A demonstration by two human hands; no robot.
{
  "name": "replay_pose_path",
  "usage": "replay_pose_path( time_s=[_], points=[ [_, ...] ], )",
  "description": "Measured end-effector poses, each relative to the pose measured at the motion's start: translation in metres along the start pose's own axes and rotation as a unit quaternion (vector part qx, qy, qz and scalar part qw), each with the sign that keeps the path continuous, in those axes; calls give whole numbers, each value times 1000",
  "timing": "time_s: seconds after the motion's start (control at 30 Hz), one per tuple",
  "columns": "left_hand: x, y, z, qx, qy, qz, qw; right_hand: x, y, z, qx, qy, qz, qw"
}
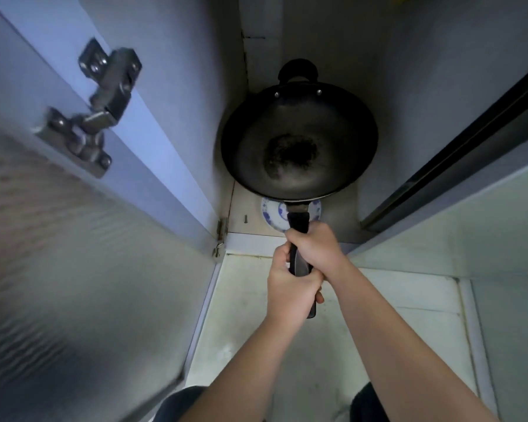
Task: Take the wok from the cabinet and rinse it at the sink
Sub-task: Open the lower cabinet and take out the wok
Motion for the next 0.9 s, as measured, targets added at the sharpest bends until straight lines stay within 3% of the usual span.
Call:
replay_pose_path(
  time_s=[0.33, 0.67, 0.9],
  points=[
    [-35, -146, -21, -14, 17, -69, 997, 75, -116, -24, 64, 15, 100, 993],
    [-65, -253, -28, -39, 5, -87, 995, 137, -198, -50, 96, 7, 118, 988],
    [-43, -315, -36, -31, 18, -94, 995, 146, -264, -54, 105, 8, 135, 985]
  ],
)
Point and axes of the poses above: each hand's wrist, its own y-axis towards the middle knuckle, its own z-axis out of the palm, x = y × z, the point moved 2 cm from there along y, towards the middle knuckle, and after that the axes turned 10 degrees about -z, right-handed, at the moved point
